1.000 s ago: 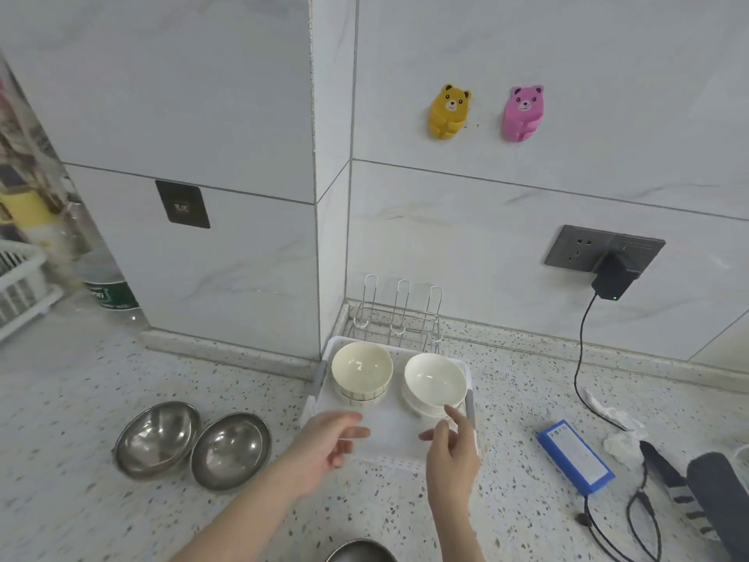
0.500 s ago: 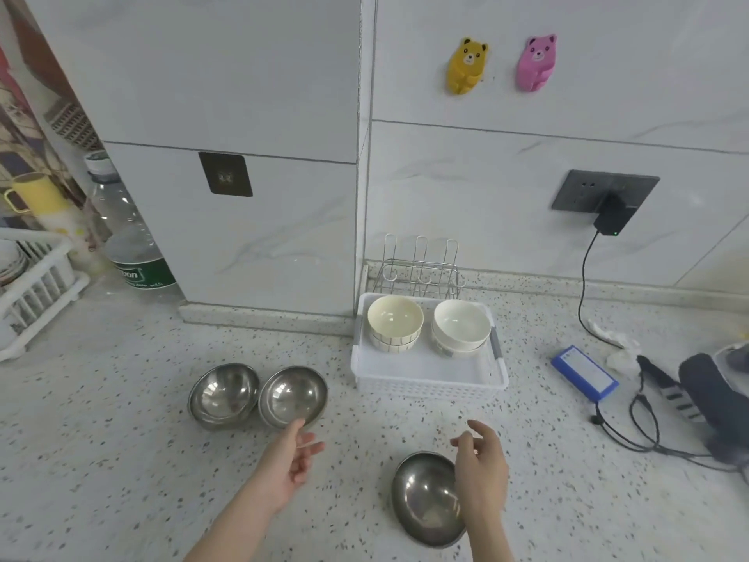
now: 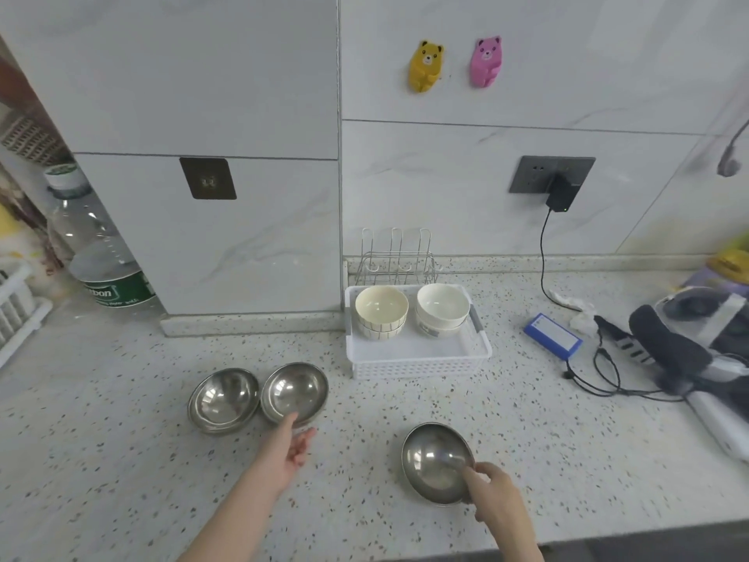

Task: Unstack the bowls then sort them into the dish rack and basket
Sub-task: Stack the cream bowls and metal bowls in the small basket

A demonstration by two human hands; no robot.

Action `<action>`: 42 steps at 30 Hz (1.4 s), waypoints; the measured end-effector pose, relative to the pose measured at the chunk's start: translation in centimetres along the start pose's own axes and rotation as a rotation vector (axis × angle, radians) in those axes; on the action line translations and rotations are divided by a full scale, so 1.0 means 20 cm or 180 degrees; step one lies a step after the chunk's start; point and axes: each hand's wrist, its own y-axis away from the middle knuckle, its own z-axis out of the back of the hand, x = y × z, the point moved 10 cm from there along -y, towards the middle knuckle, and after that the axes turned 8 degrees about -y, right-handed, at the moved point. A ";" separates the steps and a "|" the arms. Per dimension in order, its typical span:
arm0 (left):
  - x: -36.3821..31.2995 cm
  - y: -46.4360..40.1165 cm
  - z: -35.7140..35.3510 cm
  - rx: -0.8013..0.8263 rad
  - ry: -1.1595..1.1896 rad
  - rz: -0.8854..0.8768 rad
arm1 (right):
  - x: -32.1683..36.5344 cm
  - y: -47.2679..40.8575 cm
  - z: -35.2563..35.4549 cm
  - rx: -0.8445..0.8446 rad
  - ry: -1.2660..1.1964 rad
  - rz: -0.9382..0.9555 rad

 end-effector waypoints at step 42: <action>-0.52 0.23 -0.58 0.0574 -0.1326 -0.1309 | 0.80 -0.34 0.50 -0.0263 -0.1015 0.1055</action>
